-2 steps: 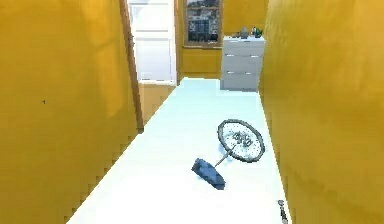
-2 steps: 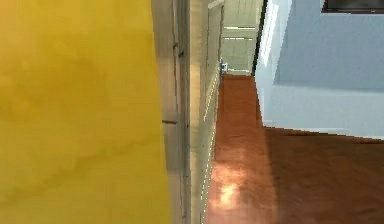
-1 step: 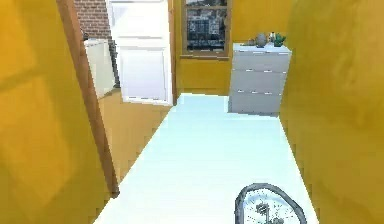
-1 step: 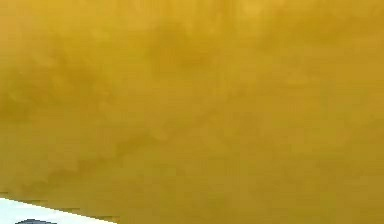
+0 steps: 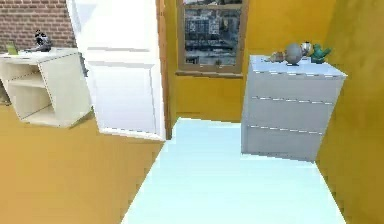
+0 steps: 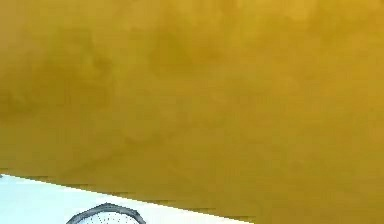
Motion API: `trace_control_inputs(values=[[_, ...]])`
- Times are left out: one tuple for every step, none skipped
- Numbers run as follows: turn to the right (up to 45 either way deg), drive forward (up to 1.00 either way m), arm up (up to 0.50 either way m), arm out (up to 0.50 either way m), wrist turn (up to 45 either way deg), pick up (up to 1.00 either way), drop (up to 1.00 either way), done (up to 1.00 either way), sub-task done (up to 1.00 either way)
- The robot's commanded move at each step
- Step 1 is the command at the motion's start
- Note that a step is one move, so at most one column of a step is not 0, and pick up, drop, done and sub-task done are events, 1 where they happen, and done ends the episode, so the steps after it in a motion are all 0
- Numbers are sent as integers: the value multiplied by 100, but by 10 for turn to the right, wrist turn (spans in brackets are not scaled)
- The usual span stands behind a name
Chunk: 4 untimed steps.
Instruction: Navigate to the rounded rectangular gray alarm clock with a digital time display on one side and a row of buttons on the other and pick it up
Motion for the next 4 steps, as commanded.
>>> trace_control_inputs(values=[[0, 70, 0, 0, 0, 0, 0, 0, 0], [150, 0, 0, 0, 0, 0, 0, 0, 0], [0, 80, 0, 0, 0, 0, 0, 0, 0], [-450, 0, 0, 0, 0, 0, 0, 0, 0]])
